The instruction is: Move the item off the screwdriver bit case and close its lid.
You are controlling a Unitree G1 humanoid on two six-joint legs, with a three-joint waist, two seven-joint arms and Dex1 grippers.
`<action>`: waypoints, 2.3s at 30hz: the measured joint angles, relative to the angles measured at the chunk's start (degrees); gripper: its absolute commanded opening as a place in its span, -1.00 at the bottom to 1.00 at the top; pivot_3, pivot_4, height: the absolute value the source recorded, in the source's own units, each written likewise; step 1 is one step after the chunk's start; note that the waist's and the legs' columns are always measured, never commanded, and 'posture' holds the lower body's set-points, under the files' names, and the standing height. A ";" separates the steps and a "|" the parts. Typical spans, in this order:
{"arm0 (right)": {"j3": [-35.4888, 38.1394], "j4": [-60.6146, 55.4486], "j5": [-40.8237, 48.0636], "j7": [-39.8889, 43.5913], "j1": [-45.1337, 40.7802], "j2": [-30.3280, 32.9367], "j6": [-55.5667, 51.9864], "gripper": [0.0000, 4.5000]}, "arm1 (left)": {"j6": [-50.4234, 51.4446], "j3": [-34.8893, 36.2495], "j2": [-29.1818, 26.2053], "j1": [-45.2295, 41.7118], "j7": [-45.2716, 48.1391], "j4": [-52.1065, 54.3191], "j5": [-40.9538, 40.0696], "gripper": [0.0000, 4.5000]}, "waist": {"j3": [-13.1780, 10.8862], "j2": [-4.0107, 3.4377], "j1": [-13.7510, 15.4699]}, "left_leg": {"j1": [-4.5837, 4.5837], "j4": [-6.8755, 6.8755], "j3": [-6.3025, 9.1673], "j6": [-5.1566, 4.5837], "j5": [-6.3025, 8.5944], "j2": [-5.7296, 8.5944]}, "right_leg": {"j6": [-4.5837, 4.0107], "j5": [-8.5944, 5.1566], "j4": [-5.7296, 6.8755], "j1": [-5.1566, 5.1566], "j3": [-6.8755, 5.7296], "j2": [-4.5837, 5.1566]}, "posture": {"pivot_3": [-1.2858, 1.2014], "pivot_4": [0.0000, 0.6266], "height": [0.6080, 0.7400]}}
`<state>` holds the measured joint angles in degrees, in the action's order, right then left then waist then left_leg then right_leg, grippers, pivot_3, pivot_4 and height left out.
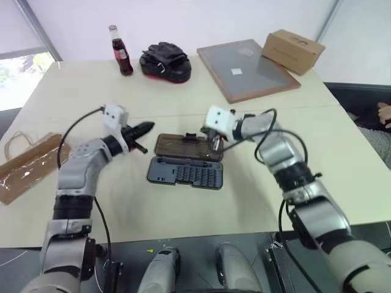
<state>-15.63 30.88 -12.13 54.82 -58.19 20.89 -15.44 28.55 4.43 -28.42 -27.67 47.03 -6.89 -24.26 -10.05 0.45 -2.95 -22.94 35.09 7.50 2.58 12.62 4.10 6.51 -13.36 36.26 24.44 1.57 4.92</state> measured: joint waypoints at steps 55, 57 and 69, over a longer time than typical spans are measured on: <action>-0.33 43.36 -5.19 -0.79 -14.60 -8.42 14.63 -0.99 | 3.13 -3.47 -2.59 8.07 -1.65 10.32 -0.11 -1.00 | -0.02 -0.05 -1.11 | 0.02 0.02 0.09 0.03 -0.01 -0.01 | -0.03 0.00 0.13 0.04 0.07 -0.09 | 0.03 -0.52 1.00; -1.04 42.39 -5.68 0.01 -14.06 -8.46 16.48 -0.99 | 3.17 -2.53 -2.37 6.71 -2.48 10.17 -0.24 -1.00 | -0.02 -0.05 -1.14 | 0.02 0.02 0.08 0.03 -0.02 -0.01 | -0.03 0.00 0.13 0.04 0.08 -0.09 | 0.03 -0.52 1.00; -3.82 19.82 -5.67 4.67 -4.19 -5.43 21.90 -0.99 | 1.53 5.77 -1.23 -0.78 -8.44 1.57 -1.56 -1.00 | -0.01 -0.04 -0.91 | -0.02 0.04 0.13 0.08 -0.04 0.01 | -0.02 0.01 0.11 0.05 0.06 -0.07 | 0.03 -0.52 1.00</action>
<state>-19.45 50.70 -17.80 59.50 -62.38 15.46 6.46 30.07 10.21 -29.66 -28.45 38.59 -5.32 -25.83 -10.07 0.41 -3.86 -22.96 35.13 7.63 2.65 12.57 4.11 6.49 -13.35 36.37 24.49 1.64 4.85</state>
